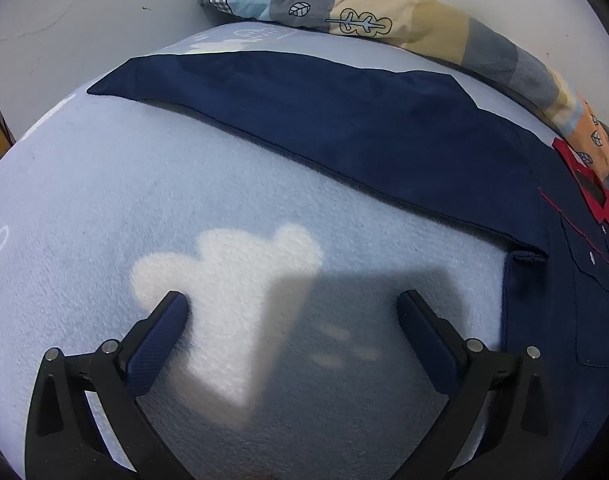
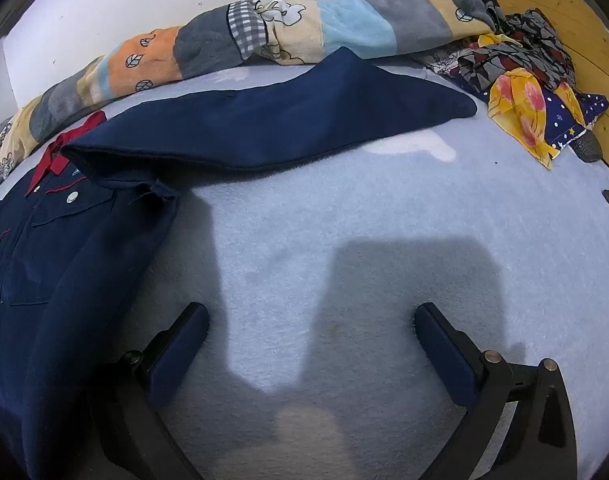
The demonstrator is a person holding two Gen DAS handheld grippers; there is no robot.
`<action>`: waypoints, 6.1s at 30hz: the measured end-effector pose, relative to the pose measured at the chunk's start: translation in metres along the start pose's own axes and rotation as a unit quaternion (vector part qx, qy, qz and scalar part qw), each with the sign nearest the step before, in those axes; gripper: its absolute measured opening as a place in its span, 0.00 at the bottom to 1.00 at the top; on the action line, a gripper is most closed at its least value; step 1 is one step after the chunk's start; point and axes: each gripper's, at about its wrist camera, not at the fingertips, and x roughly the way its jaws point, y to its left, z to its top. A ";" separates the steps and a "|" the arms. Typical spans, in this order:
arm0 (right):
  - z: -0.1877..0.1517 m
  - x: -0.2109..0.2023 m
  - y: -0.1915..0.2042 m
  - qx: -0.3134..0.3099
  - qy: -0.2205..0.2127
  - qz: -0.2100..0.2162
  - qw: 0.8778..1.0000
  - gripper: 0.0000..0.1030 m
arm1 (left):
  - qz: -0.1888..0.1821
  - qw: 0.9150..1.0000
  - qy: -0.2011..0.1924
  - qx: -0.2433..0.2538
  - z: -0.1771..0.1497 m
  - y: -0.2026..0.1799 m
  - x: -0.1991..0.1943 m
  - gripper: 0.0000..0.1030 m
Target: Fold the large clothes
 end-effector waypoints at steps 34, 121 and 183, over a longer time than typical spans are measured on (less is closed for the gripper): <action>-0.046 -0.102 -0.090 0.023 0.108 0.001 0.994 0.94 | -0.007 0.996 -0.055 0.072 -0.043 0.113 -0.179 1.00; -0.172 -0.252 0.165 -0.246 -0.126 0.045 0.960 0.97 | -0.151 0.964 -0.042 0.214 -0.205 -0.155 -0.235 1.00; -0.001 -0.168 -0.069 0.200 0.008 0.207 0.958 0.97 | -0.192 0.954 -0.091 0.210 -0.073 -0.225 -0.200 1.00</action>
